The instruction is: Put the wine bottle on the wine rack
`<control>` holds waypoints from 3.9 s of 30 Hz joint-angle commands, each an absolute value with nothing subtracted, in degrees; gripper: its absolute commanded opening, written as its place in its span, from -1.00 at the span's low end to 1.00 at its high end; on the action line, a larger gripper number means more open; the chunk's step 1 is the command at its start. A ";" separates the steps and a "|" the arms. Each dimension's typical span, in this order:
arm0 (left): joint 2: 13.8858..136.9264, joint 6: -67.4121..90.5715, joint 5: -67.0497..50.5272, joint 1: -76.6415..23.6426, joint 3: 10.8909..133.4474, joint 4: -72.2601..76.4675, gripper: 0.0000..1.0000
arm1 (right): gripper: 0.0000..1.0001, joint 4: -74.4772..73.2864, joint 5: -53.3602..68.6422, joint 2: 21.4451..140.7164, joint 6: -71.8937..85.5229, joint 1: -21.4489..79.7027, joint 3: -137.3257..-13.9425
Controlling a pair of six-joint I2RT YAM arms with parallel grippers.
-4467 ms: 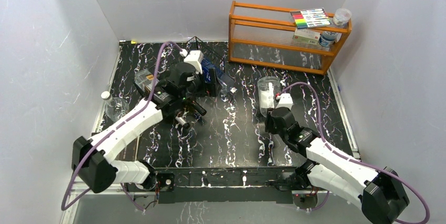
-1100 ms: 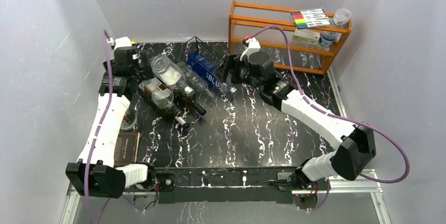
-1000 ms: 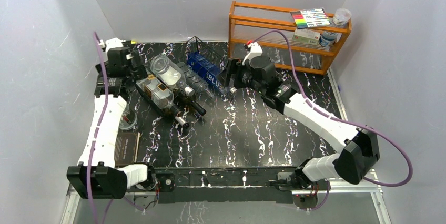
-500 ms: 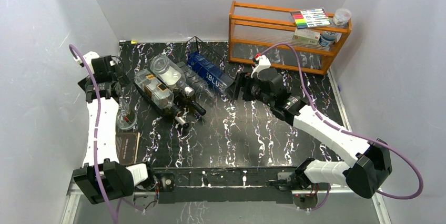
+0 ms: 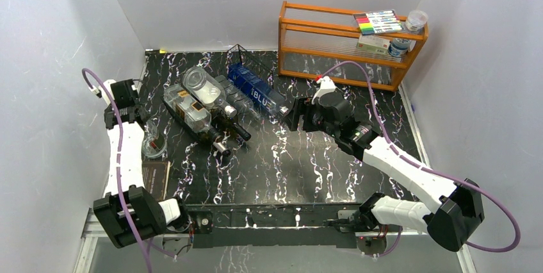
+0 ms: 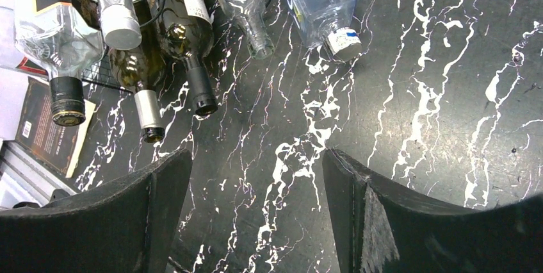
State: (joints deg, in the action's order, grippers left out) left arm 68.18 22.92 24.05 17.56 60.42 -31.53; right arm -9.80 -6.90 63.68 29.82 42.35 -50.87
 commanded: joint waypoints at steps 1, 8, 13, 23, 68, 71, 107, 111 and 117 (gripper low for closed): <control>65.43 21.51 24.08 17.75 59.07 -31.13 -0.46 | 0.69 -8.34 -8.16 62.51 29.01 42.06 -51.38; 63.16 17.43 23.24 16.50 64.98 -34.30 -1.00 | 0.69 -8.56 -8.14 63.32 28.78 41.97 -51.86; 62.16 19.21 26.91 5.88 71.54 -45.59 -1.00 | 0.69 -9.23 -8.10 65.06 28.77 41.73 -53.52; 57.51 20.45 22.84 -5.29 70.90 -57.29 -1.00 | 0.66 -10.29 -7.52 68.47 30.00 41.57 -57.26; 71.43 -1.58 -17.36 -42.90 76.96 -34.39 -1.00 | 0.77 -29.82 -2.33 70.54 37.68 25.97 -58.83; 75.33 -1.63 -11.59 -45.07 78.65 -30.93 -1.00 | 0.77 -30.91 -2.94 68.99 37.62 24.73 -57.68; 74.16 7.92 -2.89 -44.87 74.57 -10.75 0.69 | 0.70 -38.97 2.88 68.29 21.44 31.79 -72.44; 67.90 6.53 10.50 -44.82 72.50 -7.49 0.71 | 0.71 -39.59 -4.89 70.69 21.10 43.04 -77.17; 59.18 4.62 30.88 -44.73 67.02 -3.44 0.77 | 0.72 -37.75 -7.82 72.78 20.27 49.79 -80.89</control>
